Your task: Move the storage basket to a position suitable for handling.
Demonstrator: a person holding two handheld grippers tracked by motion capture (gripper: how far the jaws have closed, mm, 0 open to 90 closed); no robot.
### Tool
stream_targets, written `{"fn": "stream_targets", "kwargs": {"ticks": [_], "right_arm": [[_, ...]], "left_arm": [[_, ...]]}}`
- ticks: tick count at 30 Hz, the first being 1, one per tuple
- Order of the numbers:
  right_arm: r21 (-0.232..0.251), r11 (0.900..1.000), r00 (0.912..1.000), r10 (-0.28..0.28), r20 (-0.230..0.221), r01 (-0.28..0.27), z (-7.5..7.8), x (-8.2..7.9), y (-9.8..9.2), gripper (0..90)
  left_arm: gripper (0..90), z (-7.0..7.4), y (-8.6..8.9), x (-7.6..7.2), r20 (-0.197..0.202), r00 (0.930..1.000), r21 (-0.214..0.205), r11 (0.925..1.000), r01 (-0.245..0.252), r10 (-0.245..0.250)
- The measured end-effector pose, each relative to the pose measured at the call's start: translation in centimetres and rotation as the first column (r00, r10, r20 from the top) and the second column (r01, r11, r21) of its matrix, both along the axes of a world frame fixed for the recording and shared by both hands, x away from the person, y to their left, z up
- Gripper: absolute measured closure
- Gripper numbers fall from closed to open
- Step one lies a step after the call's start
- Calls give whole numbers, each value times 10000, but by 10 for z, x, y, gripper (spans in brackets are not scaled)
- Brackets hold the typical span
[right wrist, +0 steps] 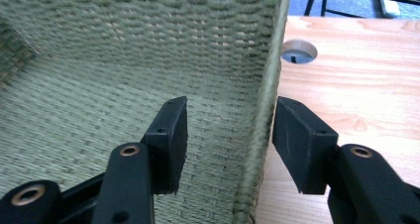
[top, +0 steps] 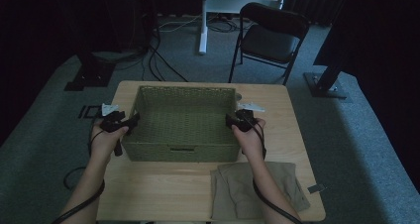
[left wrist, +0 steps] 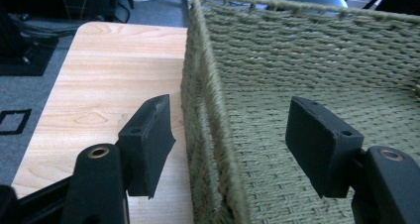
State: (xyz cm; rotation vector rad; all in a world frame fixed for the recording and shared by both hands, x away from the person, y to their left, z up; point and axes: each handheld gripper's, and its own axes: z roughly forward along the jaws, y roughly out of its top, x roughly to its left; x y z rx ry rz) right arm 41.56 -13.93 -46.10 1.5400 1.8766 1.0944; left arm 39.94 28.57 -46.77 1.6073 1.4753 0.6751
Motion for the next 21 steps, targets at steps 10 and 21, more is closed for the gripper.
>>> {"fn": "stream_targets", "kwargs": {"ticks": [10, 21], "right_arm": [[-459, 9988, 9984, -181, -534, 156, -15, 4, 4, 599], [-737, 9951, 9964, -694, -488, 657, -17, 3, 3, 771]], "left_arm": [[501, -17, -3, 13, -118, 9996, 677, 9974, -256, 264], [681, -19, -9, 15, 413, 9969, 1017, 9922, -714, 675]]}}
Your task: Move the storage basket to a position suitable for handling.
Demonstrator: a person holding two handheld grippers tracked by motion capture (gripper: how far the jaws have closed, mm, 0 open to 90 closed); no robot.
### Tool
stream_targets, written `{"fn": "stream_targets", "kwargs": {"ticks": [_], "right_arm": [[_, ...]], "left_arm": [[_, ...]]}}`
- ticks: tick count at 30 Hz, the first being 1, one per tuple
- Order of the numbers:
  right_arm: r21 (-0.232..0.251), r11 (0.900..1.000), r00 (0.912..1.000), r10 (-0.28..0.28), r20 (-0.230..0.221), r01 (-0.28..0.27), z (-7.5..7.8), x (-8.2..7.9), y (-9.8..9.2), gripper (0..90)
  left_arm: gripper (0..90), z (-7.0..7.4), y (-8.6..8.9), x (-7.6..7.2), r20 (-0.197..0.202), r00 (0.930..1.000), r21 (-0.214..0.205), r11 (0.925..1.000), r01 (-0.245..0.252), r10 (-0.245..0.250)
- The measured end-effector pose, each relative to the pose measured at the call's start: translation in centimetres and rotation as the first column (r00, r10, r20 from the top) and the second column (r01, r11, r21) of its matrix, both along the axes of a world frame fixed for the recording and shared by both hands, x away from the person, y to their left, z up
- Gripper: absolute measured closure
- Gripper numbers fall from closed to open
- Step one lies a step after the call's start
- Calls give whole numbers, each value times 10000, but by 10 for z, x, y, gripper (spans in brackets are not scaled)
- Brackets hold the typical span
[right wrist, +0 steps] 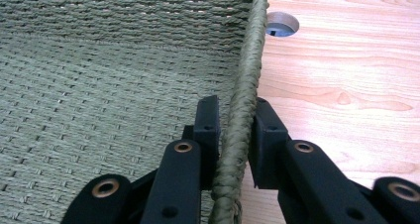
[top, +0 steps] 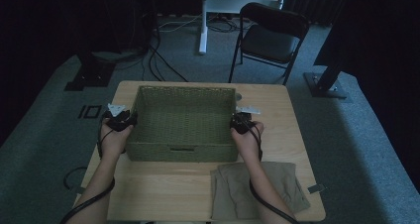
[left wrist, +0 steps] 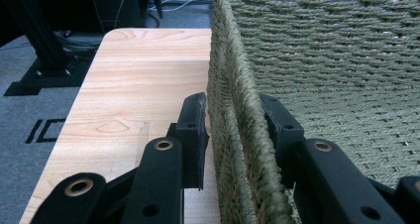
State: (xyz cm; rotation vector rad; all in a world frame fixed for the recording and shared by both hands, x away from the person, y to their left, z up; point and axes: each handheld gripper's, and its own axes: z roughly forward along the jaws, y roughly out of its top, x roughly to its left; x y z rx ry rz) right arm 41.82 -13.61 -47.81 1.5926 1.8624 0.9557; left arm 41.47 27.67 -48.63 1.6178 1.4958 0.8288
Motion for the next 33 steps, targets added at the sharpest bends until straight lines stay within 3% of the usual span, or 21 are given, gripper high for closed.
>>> {"fn": "stream_targets", "kwargs": {"ticks": [18, 33], "right_arm": [[117, 9999, 10000, -72, -4, 72, 0, 4, -9, 783], [34, 9997, 9997, -251, -50, 252, 1, 7, -39, 785]], "left_arm": [[736, 1, -9, 5, -176, 9995, -326, 9992, 243, -248], [755, 3, -39, 13, -433, 9976, -393, 9978, 529, -546]]}}
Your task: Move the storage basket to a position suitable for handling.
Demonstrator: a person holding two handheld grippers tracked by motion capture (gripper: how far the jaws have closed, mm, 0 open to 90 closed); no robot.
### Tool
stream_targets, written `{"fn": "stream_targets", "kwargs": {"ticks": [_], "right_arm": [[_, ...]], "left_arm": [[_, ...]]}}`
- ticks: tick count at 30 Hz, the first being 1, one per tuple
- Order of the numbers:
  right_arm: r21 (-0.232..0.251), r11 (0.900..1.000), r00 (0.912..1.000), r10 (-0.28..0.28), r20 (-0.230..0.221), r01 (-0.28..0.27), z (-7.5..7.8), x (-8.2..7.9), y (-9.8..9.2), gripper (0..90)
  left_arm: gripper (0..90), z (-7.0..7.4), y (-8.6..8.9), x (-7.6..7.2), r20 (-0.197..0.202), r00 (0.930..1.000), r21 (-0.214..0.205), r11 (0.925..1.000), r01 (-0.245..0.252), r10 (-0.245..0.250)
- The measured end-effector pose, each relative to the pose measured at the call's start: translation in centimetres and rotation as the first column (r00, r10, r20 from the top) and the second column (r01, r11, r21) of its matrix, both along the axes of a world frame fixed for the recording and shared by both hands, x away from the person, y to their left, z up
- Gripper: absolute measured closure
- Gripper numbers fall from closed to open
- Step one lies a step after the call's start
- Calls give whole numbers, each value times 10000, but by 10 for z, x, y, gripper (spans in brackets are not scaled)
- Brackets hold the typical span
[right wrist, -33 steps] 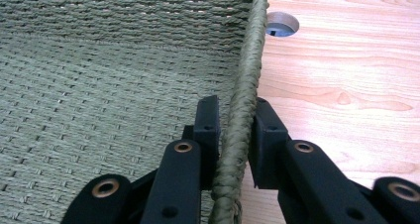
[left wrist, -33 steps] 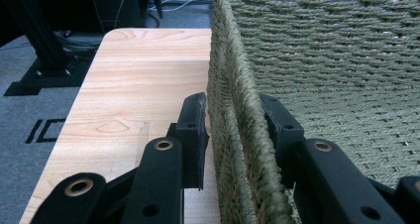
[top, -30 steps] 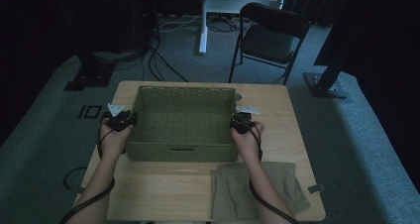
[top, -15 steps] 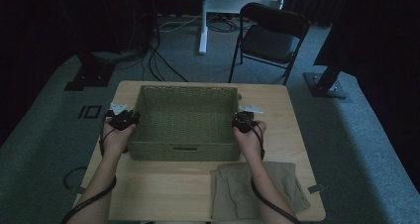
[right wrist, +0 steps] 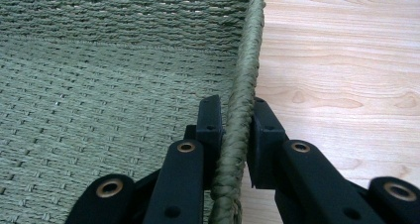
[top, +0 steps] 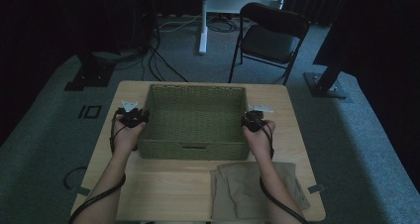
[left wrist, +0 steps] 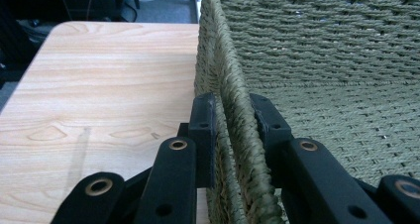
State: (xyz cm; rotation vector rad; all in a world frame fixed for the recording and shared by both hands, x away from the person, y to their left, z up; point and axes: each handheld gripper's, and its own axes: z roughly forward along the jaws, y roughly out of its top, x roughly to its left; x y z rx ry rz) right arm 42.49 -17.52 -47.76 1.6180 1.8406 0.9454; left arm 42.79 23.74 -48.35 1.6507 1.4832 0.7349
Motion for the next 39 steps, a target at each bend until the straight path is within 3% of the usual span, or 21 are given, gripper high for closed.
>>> {"fn": "stream_targets", "kwargs": {"ticks": [19, 39], "right_arm": [[-79, 9999, 9998, -150, -88, 150, 1, 1, -34, 785], [-25, 9984, 9982, -573, -185, 572, 1, -1, -86, 787]], "left_arm": [[784, 0, -33, 7, -42, 9992, -118, 9991, 405, -405], [783, 0, -85, 19, -88, 9960, -151, 9959, 887, -888]]}}
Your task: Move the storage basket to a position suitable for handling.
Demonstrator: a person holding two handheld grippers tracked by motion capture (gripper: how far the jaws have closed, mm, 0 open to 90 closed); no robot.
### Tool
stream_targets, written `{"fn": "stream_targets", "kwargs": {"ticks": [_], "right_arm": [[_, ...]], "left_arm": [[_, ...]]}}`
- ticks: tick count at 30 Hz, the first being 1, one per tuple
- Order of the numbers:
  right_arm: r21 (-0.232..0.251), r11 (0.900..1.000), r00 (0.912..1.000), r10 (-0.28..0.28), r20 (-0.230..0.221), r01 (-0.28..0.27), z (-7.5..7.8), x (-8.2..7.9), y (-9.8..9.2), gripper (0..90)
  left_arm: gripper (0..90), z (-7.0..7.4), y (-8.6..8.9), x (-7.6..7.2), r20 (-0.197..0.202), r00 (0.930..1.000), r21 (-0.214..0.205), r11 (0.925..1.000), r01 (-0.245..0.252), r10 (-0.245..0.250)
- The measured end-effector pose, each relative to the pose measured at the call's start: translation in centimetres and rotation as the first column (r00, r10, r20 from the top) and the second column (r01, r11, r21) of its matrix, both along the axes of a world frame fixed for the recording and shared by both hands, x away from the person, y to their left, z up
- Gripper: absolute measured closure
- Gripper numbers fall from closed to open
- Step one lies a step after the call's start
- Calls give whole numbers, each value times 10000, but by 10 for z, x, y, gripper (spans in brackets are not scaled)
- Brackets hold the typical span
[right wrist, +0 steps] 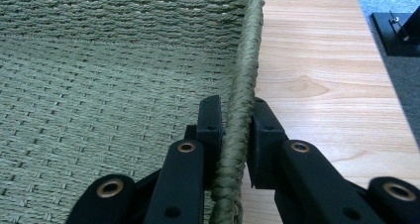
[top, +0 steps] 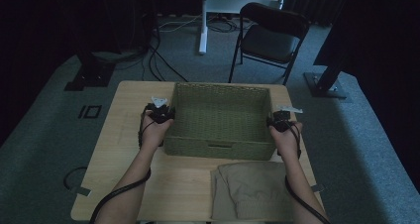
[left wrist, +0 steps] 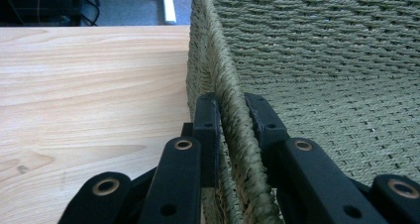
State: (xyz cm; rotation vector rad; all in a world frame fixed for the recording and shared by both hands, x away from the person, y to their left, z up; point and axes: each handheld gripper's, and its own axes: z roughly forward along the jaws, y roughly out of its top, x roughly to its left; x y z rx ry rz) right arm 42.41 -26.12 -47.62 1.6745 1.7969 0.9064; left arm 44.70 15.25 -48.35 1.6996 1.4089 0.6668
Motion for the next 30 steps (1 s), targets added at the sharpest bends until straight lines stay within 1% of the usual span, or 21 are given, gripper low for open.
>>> {"fn": "stream_targets", "kwargs": {"ticks": [2, 5, 7, 9, 12, 14, 19, 20, 28, 30], "right_arm": [[-27, 10000, 10000, 15, 1, -15, 0, 0, -4, 786], [-78, 10000, 10000, 8, -25, -8, 0, 1, -10, 786], [-100, 9999, 10000, 9, -38, -10, 0, 1, -14, 786], [-74, 10000, 10000, -24, -45, 24, 1, 1, -18, 786], [-84, 9999, 10000, -66, -50, 66, 1, 0, -23, 786], [-26, 9999, 9999, -100, -54, 100, 0, 0, -27, 786], [-60, 9999, 9999, -125, -55, 124, 1, 0, -35, 786], [-81, 9999, 9999, -138, -69, 137, 1, 0, -37, 786], [-129, 9998, 9998, -180, -90, 178, 1, -2, -49, 784], [-125, 9997, 9998, -201, -94, 199, 1, -2, -53, 784]], "left_arm": [[783, 0, -4, 0, -13, 10000, -36, 10000, 18, -18], [782, 0, -10, 1, -23, 10000, 17, 10000, 62, -62], [782, 0, -14, 2, -13, 10000, -42, 10000, 71, -71], [782, 0, -15, 2, -25, 9999, -7, 9999, 101, -101], [782, 0, -24, 4, -43, 9999, 51, 9999, 163, -163], [782, 0, -27, 4, -30, 9998, 29, 9998, 184, -184], [782, 0, -35, 5, -40, 9997, -11, 9997, 224, -224], [782, 0, -36, 5, -49, 9997, 37, 9997, 247, -247], [781, 0, -49, 5, -106, 9994, 0, 9995, 315, -315], [781, 0, -52, 5, -93, 9995, -80, 9995, 310, -311]]}}
